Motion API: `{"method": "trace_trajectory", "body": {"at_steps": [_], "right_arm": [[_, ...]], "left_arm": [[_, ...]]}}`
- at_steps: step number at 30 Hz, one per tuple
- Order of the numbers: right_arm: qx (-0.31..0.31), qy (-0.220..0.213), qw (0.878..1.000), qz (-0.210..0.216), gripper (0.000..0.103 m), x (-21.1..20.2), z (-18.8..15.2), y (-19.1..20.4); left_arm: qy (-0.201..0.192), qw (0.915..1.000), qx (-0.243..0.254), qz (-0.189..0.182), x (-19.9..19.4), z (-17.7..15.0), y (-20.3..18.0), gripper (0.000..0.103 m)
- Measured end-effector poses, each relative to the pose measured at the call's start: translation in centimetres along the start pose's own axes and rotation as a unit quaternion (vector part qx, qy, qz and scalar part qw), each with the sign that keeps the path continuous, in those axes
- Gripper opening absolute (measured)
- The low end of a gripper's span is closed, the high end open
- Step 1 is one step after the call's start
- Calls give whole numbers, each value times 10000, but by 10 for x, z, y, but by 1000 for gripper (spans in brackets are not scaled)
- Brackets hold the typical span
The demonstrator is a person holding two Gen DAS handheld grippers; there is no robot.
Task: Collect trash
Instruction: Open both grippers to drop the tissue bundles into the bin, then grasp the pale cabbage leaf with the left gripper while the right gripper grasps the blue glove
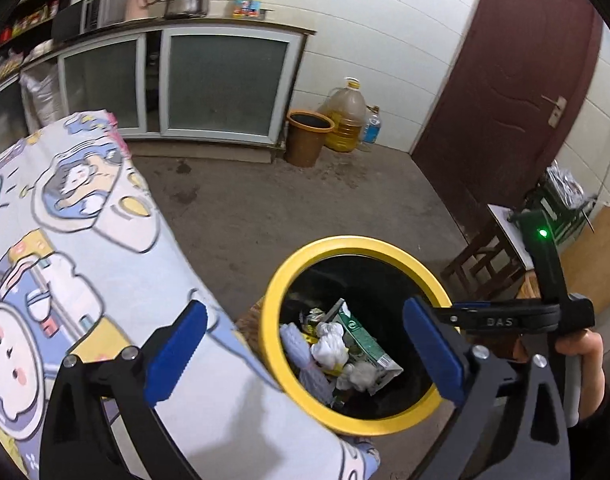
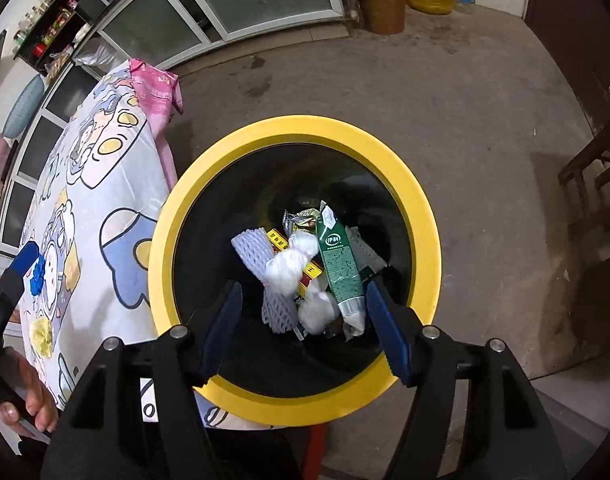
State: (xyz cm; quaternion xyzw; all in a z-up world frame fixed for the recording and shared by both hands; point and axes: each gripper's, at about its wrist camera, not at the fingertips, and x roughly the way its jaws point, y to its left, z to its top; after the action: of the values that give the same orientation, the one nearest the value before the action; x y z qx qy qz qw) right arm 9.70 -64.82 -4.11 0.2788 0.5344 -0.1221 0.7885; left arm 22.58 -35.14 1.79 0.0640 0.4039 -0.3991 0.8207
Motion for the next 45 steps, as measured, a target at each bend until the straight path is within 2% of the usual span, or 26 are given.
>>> {"method": "trace_trajectory", "body": {"at_steps": [4, 9, 15, 20, 23, 26, 31, 33, 38, 42, 45], "right_arm": [[-71, -26, 9999, 65, 63, -6, -3, 10], [-440, -63, 9989, 150, 63, -13, -4, 43], [-1179, -71, 9921, 422, 63, -12, -4, 117], [-2159, -15, 9737, 733, 63, -3, -14, 205], [-2733, -23, 9573, 941, 63, 1, -23, 262], [-3211, 55, 9402, 1136, 63, 8, -30, 316], [-3815, 249, 9135, 1390, 63, 22, -43, 404], [-3913, 375, 9076, 1474, 63, 31, -46, 431], [-4064, 650, 8980, 1556, 63, 61, -50, 497], [-4053, 922, 8962, 1553, 62, 84, -52, 531], [-3980, 1257, 8942, 1620, 59, 103, -52, 552]], "left_arm": [[-75, 9998, -88, 131, -21, -7, 17, 95], [-204, 9989, -217, 354, -56, -19, 47, 95], [-436, 9953, -317, 805, -114, -45, 90, 95], [-709, 9867, -488, 1380, -168, -77, 132, 95], [-780, 9776, -720, 1817, -198, -105, 160, 95], [-786, 9693, -1017, 2095, -217, -128, 185, 95], [-723, 9589, -1450, 2331, -230, -156, 216, 95], [-724, 9557, -1555, 2393, -230, -161, 223, 95], [-673, 9531, -1711, 2403, -224, -169, 237, 95], [-590, 9501, -1716, 2537, -215, -167, 244, 95], [-543, 9508, -1771, 2482, -210, -166, 250, 95]]}}
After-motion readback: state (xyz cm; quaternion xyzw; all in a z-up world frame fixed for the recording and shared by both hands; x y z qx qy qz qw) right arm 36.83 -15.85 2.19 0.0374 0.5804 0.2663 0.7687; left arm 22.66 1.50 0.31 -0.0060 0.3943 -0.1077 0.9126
